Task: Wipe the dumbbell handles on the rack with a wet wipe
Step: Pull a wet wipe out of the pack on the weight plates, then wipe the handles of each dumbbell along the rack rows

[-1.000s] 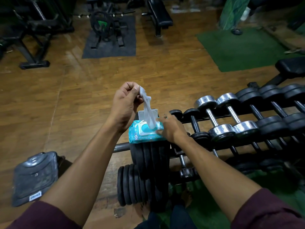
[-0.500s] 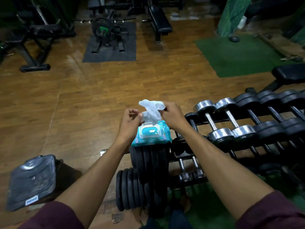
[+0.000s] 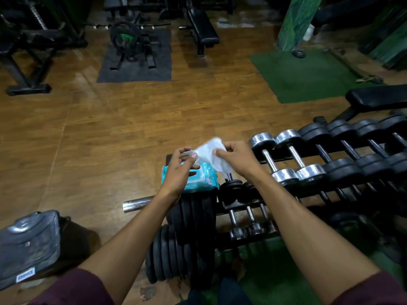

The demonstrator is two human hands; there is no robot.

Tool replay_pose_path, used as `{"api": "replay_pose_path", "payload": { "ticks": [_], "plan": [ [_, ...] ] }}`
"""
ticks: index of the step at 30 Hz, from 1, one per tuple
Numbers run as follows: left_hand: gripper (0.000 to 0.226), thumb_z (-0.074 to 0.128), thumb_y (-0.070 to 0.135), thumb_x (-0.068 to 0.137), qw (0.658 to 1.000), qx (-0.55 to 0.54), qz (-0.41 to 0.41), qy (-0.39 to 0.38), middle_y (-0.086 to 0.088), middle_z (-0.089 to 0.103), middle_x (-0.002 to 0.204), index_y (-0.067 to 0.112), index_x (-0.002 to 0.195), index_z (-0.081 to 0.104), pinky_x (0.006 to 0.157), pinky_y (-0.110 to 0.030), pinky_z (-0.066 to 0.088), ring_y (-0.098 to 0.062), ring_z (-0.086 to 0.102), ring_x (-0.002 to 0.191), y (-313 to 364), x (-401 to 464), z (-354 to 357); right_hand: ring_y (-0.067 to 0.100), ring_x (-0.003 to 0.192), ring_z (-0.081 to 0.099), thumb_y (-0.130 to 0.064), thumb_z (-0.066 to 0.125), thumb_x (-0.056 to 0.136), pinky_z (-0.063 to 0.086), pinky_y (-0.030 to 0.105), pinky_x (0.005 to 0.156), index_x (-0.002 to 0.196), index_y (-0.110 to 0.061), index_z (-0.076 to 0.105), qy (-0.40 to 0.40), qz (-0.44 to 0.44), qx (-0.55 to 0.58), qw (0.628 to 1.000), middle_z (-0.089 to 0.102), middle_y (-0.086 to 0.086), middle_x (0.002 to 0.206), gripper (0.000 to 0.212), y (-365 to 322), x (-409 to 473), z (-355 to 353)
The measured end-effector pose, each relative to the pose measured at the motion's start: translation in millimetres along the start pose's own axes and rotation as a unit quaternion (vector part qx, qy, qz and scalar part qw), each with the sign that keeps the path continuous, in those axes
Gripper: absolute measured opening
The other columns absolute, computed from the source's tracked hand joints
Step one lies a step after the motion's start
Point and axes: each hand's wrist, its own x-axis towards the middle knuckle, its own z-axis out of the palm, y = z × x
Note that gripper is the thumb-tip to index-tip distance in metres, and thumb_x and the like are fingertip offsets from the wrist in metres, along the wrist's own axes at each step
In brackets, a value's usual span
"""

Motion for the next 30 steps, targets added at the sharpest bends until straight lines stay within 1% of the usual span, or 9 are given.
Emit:
{"api": "replay_pose_path", "payload": {
  "ticks": [3,7,14,18,20,22,25,28,30],
  "plan": [
    [0.033,0.063,0.031,0.101,0.998,0.017,-0.002,-0.062,-0.001,0.066,0.119,0.025,0.133,0.057,0.078,-0.026,0.055,-0.006,0.068,0.091,0.8,-4.2,22.5,0.005,0.064,0.054,-0.023,0.068,0.085,0.042,0.028,0.062,0.081,-0.005,0.071,-0.003,0.035,0.003,0.999,0.064,-0.007,0.069,0.018,12.6,-11.8,-3.4],
    [0.019,0.069,0.030,0.098,0.990,0.088,0.013,-0.108,-0.006,0.071,0.112,0.021,0.115,0.069,0.082,-0.035,0.057,-0.015,0.066,0.092,-13.3,-6.1,48.4,0.009,0.064,0.056,-0.022,0.075,0.083,0.042,0.029,0.059,0.077,-0.006,0.063,-0.002,0.047,0.044,0.998,0.062,-0.001,0.067,0.020,26.7,-24.0,-11.3],
    [0.011,0.072,0.004,0.088,0.995,-0.005,-0.091,-0.043,-0.018,0.072,0.090,0.005,0.098,0.067,0.076,-0.036,0.051,-0.021,0.065,0.080,-33.2,-3.4,82.8,0.009,0.082,0.062,-0.006,0.068,0.089,0.048,0.023,0.073,0.100,-0.005,0.067,-0.041,0.027,0.111,0.993,0.070,0.005,0.091,0.010,56.9,-22.9,-46.0],
    [0.020,0.069,0.011,0.081,0.983,-0.120,-0.134,-0.019,-0.016,0.068,0.089,0.004,0.099,0.067,0.074,-0.033,0.049,-0.024,0.061,0.081,-34.1,0.0,103.8,0.019,0.102,0.067,-0.015,0.069,0.092,0.053,0.025,0.074,0.117,-0.015,0.062,-0.089,0.080,0.150,0.981,0.067,0.008,0.116,0.026,73.7,-15.2,-60.8],
    [0.021,0.068,0.009,0.084,0.976,-0.169,-0.140,0.002,-0.017,0.067,0.093,0.003,0.104,0.065,0.079,-0.036,0.049,-0.025,0.061,0.084,-36.5,3.7,117.8,0.024,0.099,0.070,-0.019,0.067,0.095,0.055,0.030,0.070,0.124,-0.023,0.057,-0.143,0.108,0.193,0.965,0.068,0.010,0.117,0.031,82.4,-12.9,-70.9],
    [0.017,0.068,0.006,0.089,0.981,-0.138,-0.133,0.029,-0.017,0.067,0.095,0.003,0.104,0.064,0.082,-0.038,0.050,-0.025,0.062,0.087,-40.2,5.0,134.8,0.025,0.092,0.071,-0.016,0.065,0.096,0.058,0.036,0.068,0.121,-0.026,0.058,-0.175,0.101,0.197,0.959,0.071,0.011,0.110,0.029,93.6,-11.7,-82.4],
    [0.008,0.064,0.002,0.095,0.991,-0.019,-0.113,0.071,-0.012,0.070,0.092,0.003,0.103,0.063,0.069,-0.028,0.051,-0.020,0.065,0.082,-49.8,4.9,158.6,0.021,0.089,0.066,-0.004,0.062,0.089,0.054,0.037,0.070,0.102,-0.027,0.062,-0.129,0.046,0.109,0.985,0.069,0.004,0.103,0.027,112.6,-4.7,-99.6],
    [0.007,0.065,0.004,0.096,0.984,-0.054,-0.134,0.101,-0.009,0.069,0.090,0.008,0.100,0.061,0.063,-0.028,0.051,-0.017,0.064,0.075,-58.9,2.1,180.9,0.012,0.074,0.056,0.002,0.062,0.087,0.047,0.029,0.066,0.089,-0.017,0.063,-0.120,0.036,0.118,0.985,0.064,0.002,0.086,0.019,125.4,2.8,-118.9],
    [0.010,0.065,0.004,0.097,0.980,-0.100,-0.144,0.099,-0.010,0.069,0.090,0.009,0.103,0.059,0.065,-0.029,0.055,-0.015,0.065,0.070,-61.9,-1.5,194.6,0.017,0.078,0.061,0.002,0.061,0.086,0.051,0.035,0.070,0.082,-0.017,0.066,-0.118,0.052,0.141,0.982,0.066,0.007,0.086,0.021,133.9,8.4,-131.8]
  ]
}}
